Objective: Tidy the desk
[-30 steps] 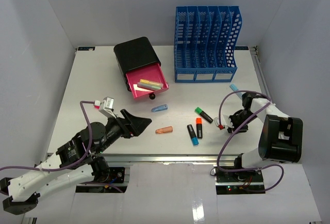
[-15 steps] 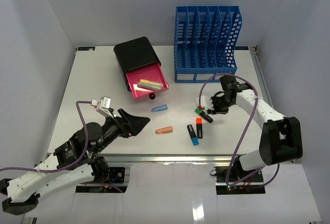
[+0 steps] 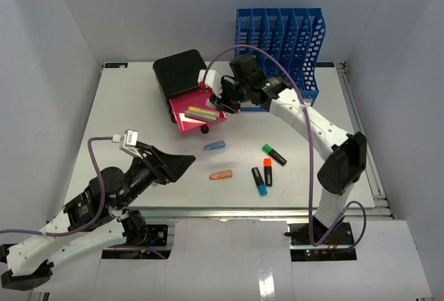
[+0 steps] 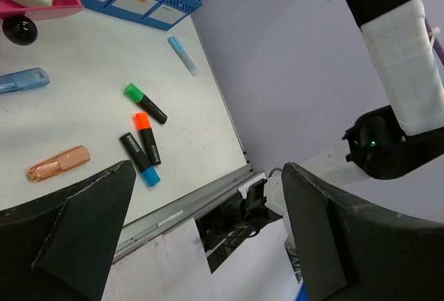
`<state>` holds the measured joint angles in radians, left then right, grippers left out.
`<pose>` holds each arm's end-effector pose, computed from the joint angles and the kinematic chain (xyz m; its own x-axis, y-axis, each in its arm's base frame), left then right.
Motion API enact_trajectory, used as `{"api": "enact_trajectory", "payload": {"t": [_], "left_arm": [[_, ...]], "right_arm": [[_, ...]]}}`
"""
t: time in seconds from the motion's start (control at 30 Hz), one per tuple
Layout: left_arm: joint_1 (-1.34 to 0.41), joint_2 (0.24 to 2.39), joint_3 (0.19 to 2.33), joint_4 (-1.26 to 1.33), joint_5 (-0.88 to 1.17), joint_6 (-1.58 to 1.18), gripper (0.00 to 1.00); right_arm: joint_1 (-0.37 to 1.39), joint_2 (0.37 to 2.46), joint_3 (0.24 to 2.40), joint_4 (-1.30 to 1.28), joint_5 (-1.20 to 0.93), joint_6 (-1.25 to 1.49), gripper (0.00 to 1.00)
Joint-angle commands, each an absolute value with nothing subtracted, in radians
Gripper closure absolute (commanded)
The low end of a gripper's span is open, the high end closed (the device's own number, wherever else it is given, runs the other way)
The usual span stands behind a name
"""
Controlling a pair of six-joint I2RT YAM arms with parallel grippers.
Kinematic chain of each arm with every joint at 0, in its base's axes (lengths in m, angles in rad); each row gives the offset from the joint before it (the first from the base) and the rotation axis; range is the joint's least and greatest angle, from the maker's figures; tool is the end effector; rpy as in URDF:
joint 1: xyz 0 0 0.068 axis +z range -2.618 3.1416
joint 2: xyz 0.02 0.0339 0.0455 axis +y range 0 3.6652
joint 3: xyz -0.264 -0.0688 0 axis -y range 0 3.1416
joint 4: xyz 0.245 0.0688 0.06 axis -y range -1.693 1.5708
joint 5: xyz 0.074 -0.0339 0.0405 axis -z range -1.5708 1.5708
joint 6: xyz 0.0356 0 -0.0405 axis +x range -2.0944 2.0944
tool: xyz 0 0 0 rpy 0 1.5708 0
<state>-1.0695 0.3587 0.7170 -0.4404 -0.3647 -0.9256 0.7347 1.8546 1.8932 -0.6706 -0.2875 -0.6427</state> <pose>0.0535 -0.0712 0.3395 -0.5418 -0.5645 -0.6227 0.3585 0.5149 -0.7787 0.3076 0.2915 0.3725 0.1361 -0.6516 -0.7463 -0.9132 0.2095 -0.3495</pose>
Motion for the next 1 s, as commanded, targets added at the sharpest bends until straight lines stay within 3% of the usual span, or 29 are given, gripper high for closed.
{"api": "enact_trajectory", "payload": {"t": [0.0, 0.13, 0.4, 0.57, 0.67, 0.8, 0.97], "left_arm": [[-1.068, 0.348, 0.737, -0.441, -0.385, -0.927, 0.02], [-1.068, 0.350, 0.735, -0.443, -0.387, -0.928, 0.02], [-1.068, 0.344, 0.727, -0.448, -0.388, -0.933, 0.02], [-1.069, 0.344, 0.727, -0.448, -0.384, -0.936, 0.02], [-1.069, 0.345, 0.729, -0.446, -0.380, -0.936, 0.02], [-1.068, 0.352, 0.733, -0.447, -0.380, -0.929, 0.02], [-1.068, 0.387, 0.747, -0.447, -0.376, -0.907, 0.02]], "right_arm": [[0.771, 2.004, 2.119, -0.673, -0.199, -0.463, 0.92], [0.785, 2.118, 2.211, -0.622, -0.119, -0.458, 0.89], [0.792, 2.171, 2.163, -0.524, -0.012, -0.510, 0.74], [0.792, 2.183, 2.143, -0.512, 0.028, -0.526, 0.42], [0.793, 2.151, 2.120, -0.513, 0.014, -0.525, 0.28], [0.789, 2.070, 2.071, -0.518, 0.009, -0.521, 0.26], [0.707, 1.819, 1.897, -0.527, -0.096, -0.499, 0.27]]}}
